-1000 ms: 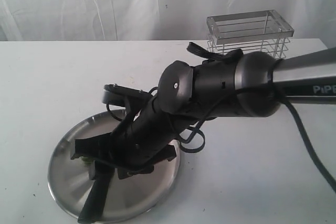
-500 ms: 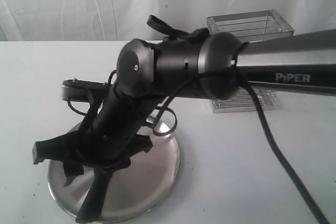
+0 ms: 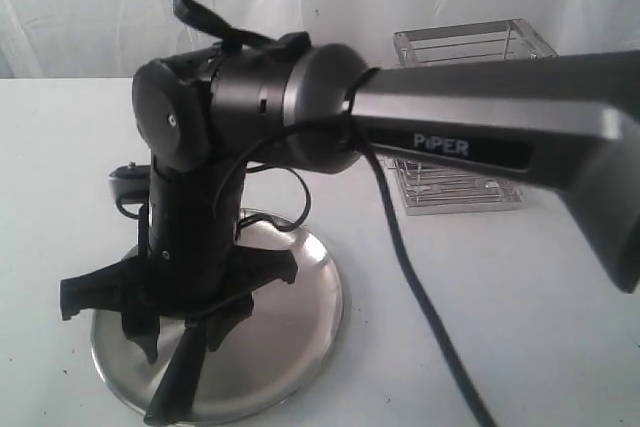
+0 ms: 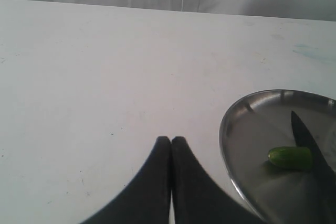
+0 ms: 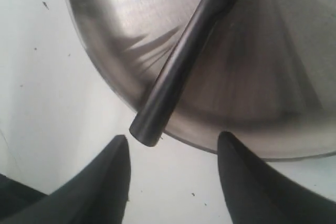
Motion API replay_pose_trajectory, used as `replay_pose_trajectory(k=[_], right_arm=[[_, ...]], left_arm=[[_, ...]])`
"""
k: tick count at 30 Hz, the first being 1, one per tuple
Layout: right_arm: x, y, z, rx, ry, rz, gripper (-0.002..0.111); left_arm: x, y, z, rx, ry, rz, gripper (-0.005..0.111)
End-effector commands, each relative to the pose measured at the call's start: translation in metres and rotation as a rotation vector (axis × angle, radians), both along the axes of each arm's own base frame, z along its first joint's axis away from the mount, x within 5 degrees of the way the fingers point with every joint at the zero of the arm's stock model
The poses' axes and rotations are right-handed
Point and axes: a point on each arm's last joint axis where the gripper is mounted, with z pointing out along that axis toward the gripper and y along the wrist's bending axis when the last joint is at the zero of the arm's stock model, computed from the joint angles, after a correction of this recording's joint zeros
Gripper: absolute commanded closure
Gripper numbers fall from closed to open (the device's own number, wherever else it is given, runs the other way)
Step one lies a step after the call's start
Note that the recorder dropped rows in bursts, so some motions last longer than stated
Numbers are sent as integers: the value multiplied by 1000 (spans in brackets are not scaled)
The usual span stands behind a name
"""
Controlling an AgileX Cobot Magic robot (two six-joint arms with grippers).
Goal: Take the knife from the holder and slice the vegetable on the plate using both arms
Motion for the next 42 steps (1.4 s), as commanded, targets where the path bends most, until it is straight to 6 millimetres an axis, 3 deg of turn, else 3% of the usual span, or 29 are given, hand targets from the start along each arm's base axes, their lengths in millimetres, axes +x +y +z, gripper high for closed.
replay_pose_trajectory(k=[1,16,22,29,36,42], right_arm=[[2,7,-16,-2,14,-40,61],[10,15,-53,-40,19,-93,61],[13,19,-54,1,-14,-102,61],[14,20,-54,11,-24,-91,80],[12,17,-54,-18,-20,-60,88],[13,9,-42,-71,-67,-23,102]], left_arm=[[0,0,-1,-9,-3,-5,107],[0,0,-1,-9,-3,-5,107],[0,0,-1,-9,-3,-5,107],[0,0,-1,-9,-3,-5,107],[0,0,-1,-9,-3,-5,107],[0,0,-1,-9,-3,-5,107]])
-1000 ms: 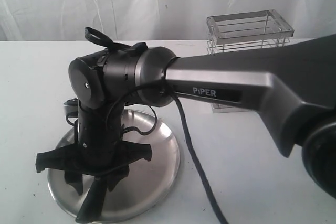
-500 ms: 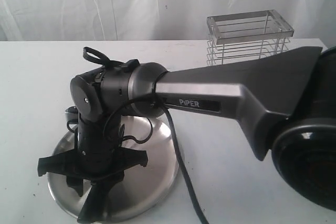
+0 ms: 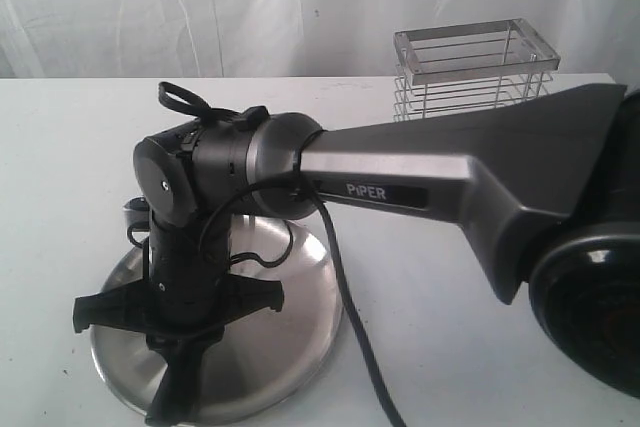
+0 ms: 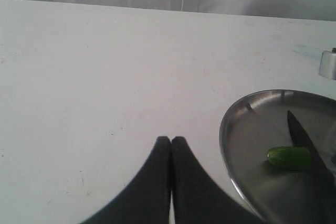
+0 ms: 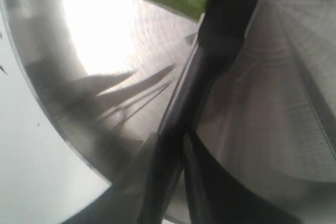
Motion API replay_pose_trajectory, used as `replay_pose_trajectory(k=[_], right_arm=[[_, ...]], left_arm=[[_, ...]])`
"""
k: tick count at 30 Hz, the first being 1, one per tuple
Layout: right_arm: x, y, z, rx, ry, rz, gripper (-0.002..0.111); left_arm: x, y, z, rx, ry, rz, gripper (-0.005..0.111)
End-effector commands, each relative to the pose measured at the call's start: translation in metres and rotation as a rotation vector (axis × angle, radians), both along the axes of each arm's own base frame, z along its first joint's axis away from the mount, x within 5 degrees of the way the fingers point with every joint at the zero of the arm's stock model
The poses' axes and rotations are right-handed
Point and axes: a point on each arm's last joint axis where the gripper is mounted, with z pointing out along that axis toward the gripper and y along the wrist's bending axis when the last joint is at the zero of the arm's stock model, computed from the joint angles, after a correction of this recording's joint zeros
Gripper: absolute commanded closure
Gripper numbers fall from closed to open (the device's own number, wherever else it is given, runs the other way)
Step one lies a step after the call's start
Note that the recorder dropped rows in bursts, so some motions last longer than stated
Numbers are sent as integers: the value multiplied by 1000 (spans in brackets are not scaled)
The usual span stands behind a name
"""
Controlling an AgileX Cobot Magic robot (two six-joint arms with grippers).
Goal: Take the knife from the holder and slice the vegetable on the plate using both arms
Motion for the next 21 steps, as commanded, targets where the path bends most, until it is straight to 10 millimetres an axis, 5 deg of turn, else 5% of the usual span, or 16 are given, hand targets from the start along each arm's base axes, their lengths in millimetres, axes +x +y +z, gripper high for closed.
replay_pose_trajectory(k=[1,9,14,21], right_arm=[[0,-11,13,-91,-50,68,104],[2,-9,18,-47,-70,65,94],[1,-5,15,-10,-55,75,54],[4,5,3,53,-58,43,50]], left_arm=[[0,0,-1,-9,-3,-5,107],[0,0,-1,-9,-3,-5,107],[0,0,-1,-9,-3,-5,107],[0,0,-1,-9,-3,-5,107]])
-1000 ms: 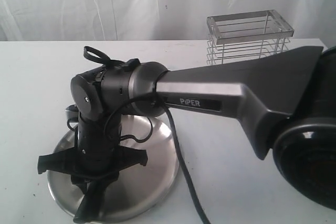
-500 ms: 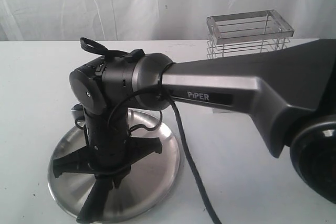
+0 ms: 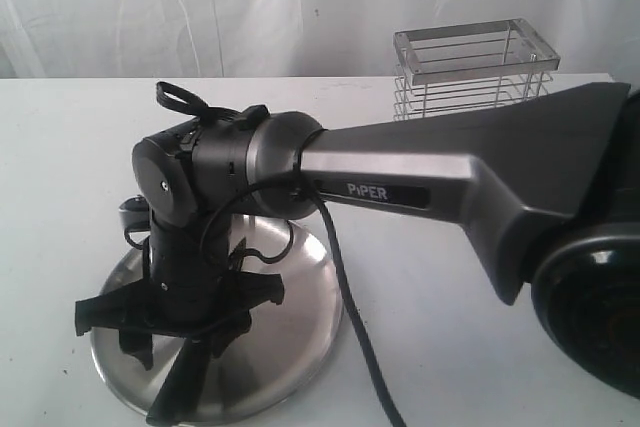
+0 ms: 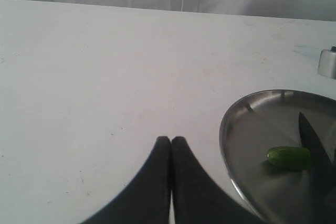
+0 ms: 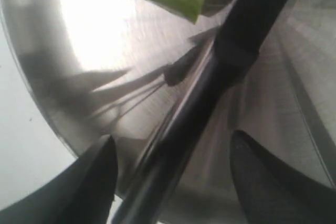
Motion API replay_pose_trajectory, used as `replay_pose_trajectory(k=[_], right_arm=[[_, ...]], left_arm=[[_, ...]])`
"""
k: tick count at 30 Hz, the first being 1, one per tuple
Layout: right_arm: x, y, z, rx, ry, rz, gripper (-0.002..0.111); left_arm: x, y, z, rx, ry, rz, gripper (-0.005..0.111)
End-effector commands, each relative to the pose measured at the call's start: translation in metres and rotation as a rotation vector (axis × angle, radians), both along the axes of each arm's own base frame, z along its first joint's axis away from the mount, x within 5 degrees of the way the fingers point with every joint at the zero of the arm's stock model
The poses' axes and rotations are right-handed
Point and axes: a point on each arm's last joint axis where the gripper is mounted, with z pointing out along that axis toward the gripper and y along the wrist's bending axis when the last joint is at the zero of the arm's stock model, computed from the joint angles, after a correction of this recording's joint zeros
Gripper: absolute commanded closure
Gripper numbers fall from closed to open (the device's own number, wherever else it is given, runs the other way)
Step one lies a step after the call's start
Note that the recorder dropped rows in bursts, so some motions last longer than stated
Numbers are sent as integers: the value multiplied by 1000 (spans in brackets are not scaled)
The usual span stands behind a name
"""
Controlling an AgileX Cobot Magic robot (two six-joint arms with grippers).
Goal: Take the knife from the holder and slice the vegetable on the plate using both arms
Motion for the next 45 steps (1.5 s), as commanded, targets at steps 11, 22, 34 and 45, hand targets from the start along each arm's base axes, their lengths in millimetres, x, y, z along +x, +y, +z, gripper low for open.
replay_pose_trajectory(k=[11,22,34,45], right_arm=[[0,2,-13,-17,27,6,55],[1,1,-11,-26,6,38,96],[3,-35,44,-253,-172,225,108],[23,-75,113,216,-12,345,108]], left_arm=[[0,0,-1,-9,-3,-5,107],[0,0,-1,-9,-3,-5,107],[0,0,-1,-9,-3,-5,107],[0,0,-1,-9,-3,-5,107]])
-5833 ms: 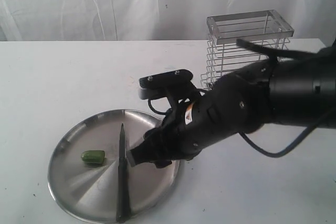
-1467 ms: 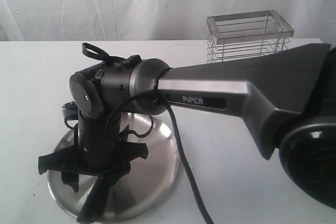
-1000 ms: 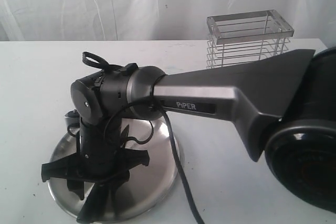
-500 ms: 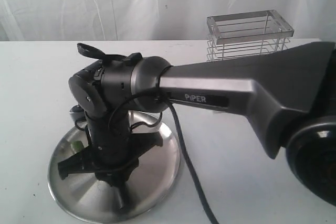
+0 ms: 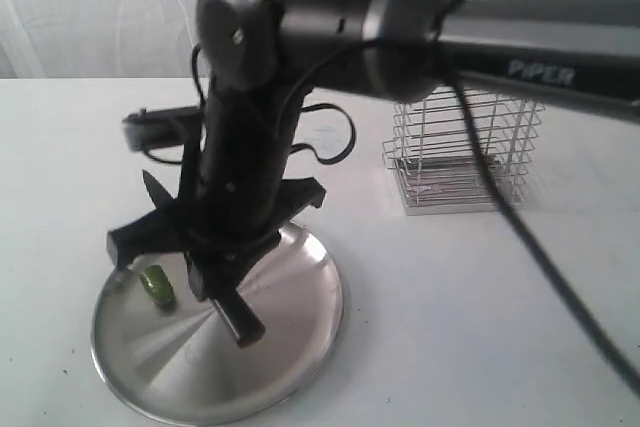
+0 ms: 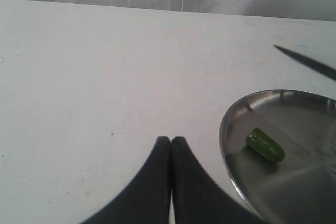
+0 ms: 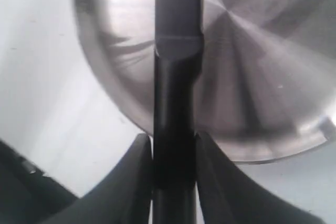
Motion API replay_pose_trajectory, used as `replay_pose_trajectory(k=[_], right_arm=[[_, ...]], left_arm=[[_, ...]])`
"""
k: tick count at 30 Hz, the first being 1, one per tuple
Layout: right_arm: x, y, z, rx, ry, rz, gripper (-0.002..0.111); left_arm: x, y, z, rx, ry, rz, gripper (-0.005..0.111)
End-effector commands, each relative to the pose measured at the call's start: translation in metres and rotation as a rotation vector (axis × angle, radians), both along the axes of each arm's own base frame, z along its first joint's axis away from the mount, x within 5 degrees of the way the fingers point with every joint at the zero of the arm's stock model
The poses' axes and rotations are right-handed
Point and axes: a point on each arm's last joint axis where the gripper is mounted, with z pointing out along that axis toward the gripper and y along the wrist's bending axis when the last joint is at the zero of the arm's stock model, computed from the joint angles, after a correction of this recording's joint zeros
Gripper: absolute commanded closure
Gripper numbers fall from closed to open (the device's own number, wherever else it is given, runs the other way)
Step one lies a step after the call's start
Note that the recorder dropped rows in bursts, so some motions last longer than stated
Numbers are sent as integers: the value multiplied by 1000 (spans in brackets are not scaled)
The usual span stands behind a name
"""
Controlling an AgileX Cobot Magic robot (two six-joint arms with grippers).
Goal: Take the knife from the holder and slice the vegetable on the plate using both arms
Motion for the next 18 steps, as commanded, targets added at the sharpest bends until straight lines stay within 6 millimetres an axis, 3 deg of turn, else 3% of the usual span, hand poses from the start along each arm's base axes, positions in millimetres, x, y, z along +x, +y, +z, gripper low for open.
replay_pose_trajectory(k=[1,5,9,13,18], right_arm=[[19,-28,23,179,95,47,108],[38,-52,17,357,189,35,108],[56,-94,-11,385,265,-68,108],[51,-120,-43,415,345,-89,108],[29,-125,-63,592,412,-75,108]], left_arm=[[0,0,-1,-9,-3,-5,107],[0,0,-1,-9,-3,-5,107],[0,0,-1,-9,-3,-5,107],[0,0,-1,-9,-3,-5,107],[0,0,-1,-9,-3,-5,107]])
